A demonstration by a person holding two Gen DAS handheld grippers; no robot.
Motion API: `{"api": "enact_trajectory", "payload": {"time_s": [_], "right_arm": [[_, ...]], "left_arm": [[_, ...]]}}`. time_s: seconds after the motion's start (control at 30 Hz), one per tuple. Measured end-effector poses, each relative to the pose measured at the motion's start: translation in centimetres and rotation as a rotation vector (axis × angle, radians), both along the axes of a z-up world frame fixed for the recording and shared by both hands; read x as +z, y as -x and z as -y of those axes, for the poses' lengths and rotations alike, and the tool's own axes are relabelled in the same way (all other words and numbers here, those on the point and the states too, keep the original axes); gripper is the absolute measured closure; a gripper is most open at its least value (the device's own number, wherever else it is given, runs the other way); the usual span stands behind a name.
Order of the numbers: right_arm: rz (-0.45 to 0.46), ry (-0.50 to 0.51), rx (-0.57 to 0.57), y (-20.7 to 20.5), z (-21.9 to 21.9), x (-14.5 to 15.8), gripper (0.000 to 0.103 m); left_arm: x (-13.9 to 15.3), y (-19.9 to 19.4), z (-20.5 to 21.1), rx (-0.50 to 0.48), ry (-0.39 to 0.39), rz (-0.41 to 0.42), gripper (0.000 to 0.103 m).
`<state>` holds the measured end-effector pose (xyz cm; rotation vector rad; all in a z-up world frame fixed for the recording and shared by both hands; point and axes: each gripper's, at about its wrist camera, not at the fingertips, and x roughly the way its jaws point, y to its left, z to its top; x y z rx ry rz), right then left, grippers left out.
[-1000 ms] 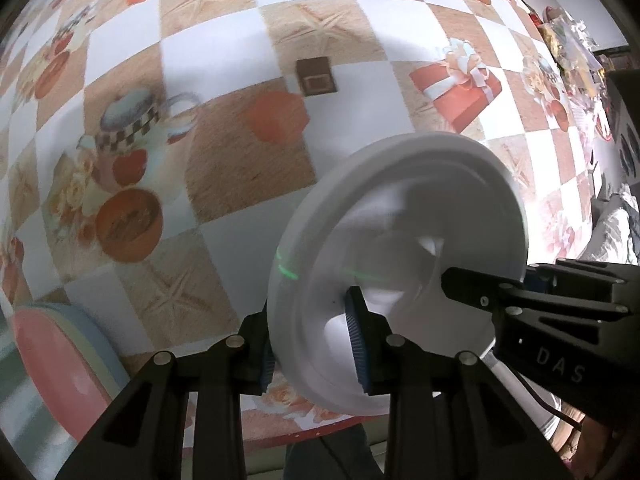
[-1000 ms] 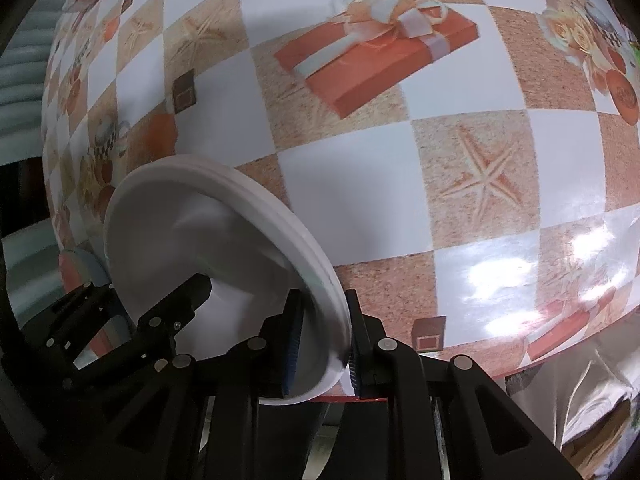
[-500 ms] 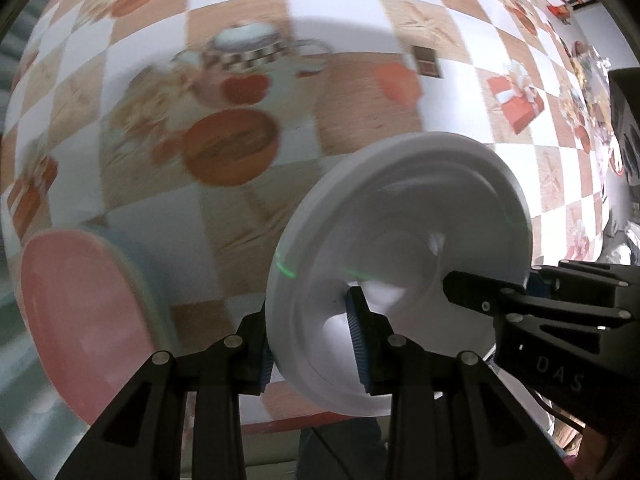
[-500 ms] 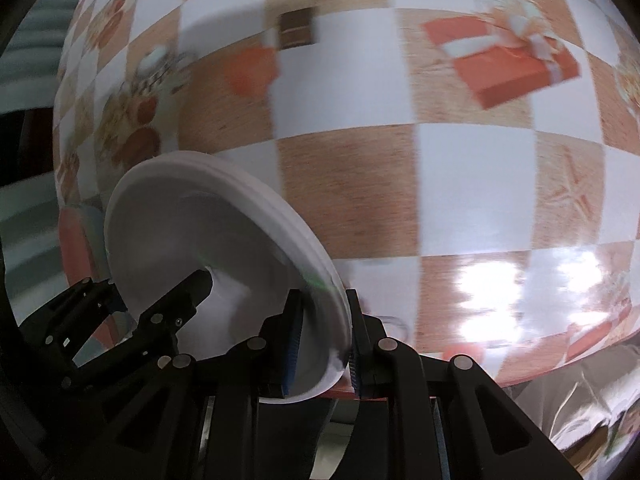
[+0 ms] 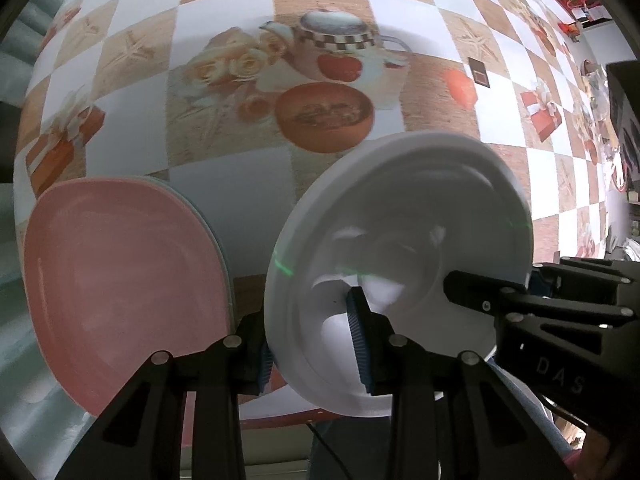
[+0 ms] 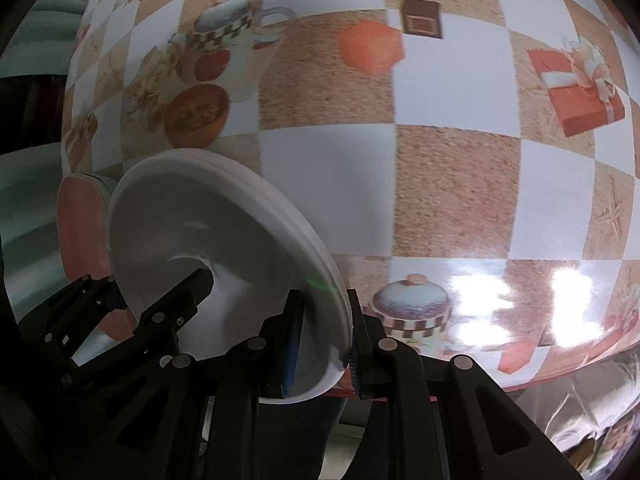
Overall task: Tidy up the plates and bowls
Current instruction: 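Lift the white bowl with both grippers and carry it over the pink plate stack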
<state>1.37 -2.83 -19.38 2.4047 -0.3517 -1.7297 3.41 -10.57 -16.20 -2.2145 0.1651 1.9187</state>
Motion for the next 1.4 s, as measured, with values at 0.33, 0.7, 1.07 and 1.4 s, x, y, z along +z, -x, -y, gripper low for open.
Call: {"api": "enact_trajectory", "payload": {"time_s": [0.33, 0.7, 1.07, 1.4], "right_arm": [[-0.010, 0.008, 0.023, 0.4, 2.2, -0.1, 0.081], [-0.048, 0.009, 0.018, 0.7, 1.3, 3.4, 0.081], [-0.091, 0.009, 0.075, 2.6, 2.1, 6.3, 0.081], [-0.139, 0.041, 0.207, 3.0, 8.4, 8.8, 0.081]], "left_arm": [[0.0, -0.3, 1.2, 0.020, 0.001, -0.015, 0.067], [4.2, 0.7, 0.9, 0.042, -0.035, -0.100, 0.067], [9.3, 1.2, 3.7, 0.125, -0.067, -0.172, 0.067], [12.0, -0.2, 9.0, 0.273, -0.038, -0.229, 0.067]]}}
